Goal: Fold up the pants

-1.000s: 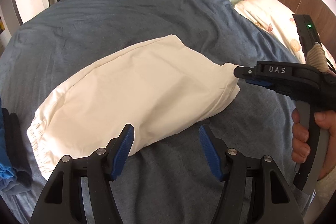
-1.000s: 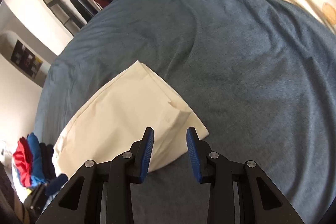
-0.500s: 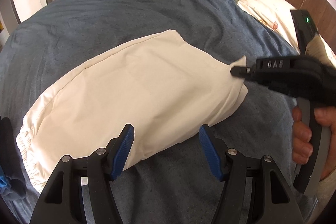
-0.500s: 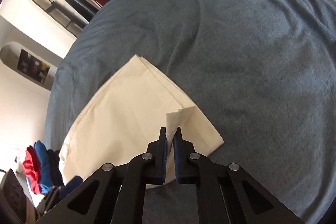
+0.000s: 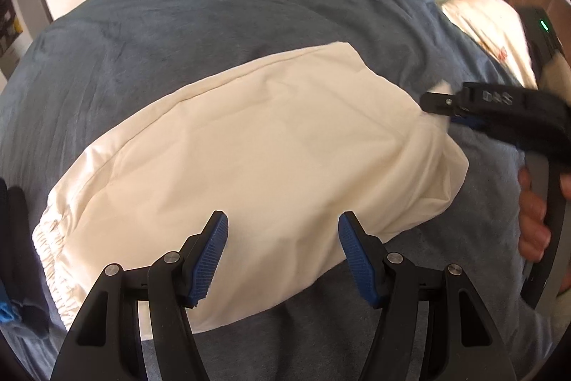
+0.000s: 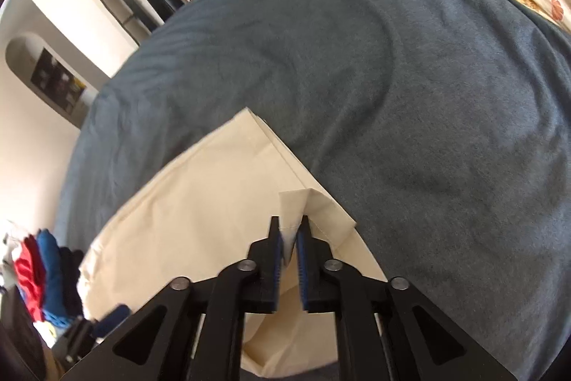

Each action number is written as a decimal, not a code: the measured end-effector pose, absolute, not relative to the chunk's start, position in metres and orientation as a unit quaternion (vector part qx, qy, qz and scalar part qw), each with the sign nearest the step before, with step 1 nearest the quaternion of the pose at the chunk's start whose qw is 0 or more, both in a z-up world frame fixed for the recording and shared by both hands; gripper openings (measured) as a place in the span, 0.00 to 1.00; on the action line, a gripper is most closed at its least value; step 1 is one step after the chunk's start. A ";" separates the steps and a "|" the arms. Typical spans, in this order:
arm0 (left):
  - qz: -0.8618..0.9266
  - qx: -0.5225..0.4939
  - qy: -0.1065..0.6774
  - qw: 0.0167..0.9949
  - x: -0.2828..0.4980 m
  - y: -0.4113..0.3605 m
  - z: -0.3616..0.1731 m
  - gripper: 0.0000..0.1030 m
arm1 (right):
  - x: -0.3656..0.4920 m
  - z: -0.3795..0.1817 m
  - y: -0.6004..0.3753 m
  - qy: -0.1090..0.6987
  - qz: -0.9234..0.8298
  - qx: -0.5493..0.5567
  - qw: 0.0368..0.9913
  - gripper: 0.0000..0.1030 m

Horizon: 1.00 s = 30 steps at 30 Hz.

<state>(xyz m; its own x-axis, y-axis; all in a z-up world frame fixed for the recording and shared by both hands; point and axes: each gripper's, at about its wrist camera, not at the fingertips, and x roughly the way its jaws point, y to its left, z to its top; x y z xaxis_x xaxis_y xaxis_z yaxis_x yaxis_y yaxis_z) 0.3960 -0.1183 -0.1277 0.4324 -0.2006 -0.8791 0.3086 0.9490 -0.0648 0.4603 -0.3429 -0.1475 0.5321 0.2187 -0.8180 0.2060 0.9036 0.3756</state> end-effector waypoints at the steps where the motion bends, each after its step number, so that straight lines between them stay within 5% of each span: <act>1: -0.149 0.055 0.509 0.846 0.394 -0.117 -0.125 0.61 | 0.456 -0.146 -0.344 0.480 0.000 0.218 0.849 0.38; 3: -0.144 0.063 0.502 0.850 0.388 -0.116 -0.119 0.61 | 0.441 -0.139 -0.347 0.465 -0.017 0.216 0.858 0.47; 13: -0.151 0.089 0.475 0.863 0.343 -0.118 -0.106 0.61 | 0.374 -0.112 -0.330 0.475 0.048 0.198 0.856 0.47; 30: -0.094 0.112 0.465 0.873 0.361 -0.086 -0.138 0.61 | 0.381 -0.158 -0.235 0.516 0.242 -0.049 0.820 0.43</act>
<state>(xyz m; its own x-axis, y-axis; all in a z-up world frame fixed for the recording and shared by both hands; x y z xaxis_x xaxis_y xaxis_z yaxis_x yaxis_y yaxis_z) 0.3613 -0.0864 -0.1375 0.5497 -0.0596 -0.8332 0.2678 0.9574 0.1082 0.3805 -0.2349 -0.1580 0.3506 0.3470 -0.8698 -0.4480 0.8778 0.1696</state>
